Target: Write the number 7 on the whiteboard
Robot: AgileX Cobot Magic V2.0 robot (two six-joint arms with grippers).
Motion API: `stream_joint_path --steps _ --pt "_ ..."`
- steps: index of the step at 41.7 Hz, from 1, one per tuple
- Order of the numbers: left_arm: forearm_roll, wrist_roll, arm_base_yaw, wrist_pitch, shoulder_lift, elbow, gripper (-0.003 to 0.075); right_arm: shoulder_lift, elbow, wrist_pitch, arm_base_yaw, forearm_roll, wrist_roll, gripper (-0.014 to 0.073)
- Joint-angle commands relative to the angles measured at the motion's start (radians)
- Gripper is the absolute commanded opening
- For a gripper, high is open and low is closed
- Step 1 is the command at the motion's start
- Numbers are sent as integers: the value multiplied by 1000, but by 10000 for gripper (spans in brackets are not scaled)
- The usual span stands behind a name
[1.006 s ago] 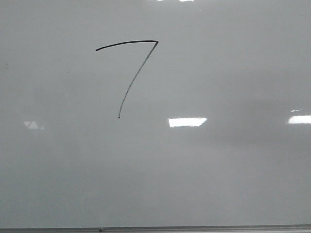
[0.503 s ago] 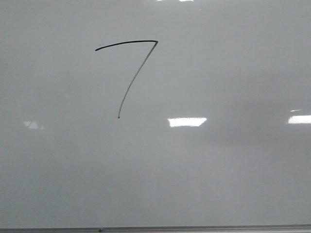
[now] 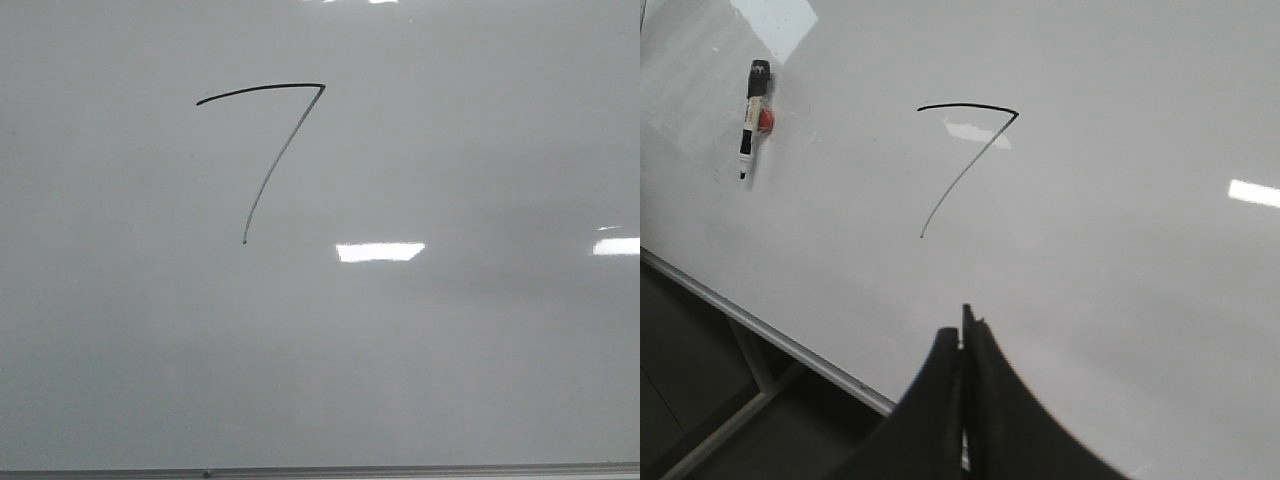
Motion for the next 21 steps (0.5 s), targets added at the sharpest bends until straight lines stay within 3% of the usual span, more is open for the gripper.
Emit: stream_joint_path --steps 1,10,21 --pt "-19 0 -24 -87 -51 38 -20 9 -27 -56 -6 32 -1 -60" --pt "-36 0 3 -182 -67 169 -20 9 -27 -52 -6 32 -1 -60" --pt "-34 0 7 -155 -65 166 -20 9 -27 -51 -6 32 -1 -60"
